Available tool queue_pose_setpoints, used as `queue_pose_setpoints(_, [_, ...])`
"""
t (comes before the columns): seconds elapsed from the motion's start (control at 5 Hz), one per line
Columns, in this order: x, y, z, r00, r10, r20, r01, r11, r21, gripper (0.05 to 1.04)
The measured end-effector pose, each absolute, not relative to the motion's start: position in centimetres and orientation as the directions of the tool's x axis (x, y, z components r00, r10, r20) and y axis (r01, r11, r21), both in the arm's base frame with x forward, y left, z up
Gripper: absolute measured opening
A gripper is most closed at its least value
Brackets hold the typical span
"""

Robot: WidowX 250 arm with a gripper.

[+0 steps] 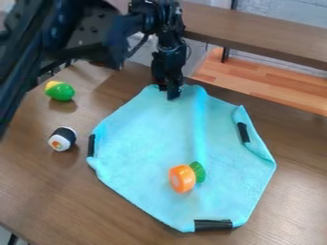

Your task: Fold the blue cloth from top left to bottom right

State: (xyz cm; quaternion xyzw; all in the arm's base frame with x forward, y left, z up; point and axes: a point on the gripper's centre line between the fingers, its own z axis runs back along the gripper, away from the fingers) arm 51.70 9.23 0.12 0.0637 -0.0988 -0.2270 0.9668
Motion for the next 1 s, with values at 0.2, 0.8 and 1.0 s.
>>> queue_pose_setpoints(0.2, [52.2,9.5,0.1,0.888,-0.433,0.156,0.411,0.898,0.157,0.977])
queue_pose_setpoints(0.8, [51.7,9.2,-0.3,0.892,-0.427,0.145,0.411,0.902,0.128,0.189])
queue_pose_setpoints(1.0, [51.3,8.8,-0.2,0.881,-0.434,0.189,0.414,0.900,0.136,0.086])
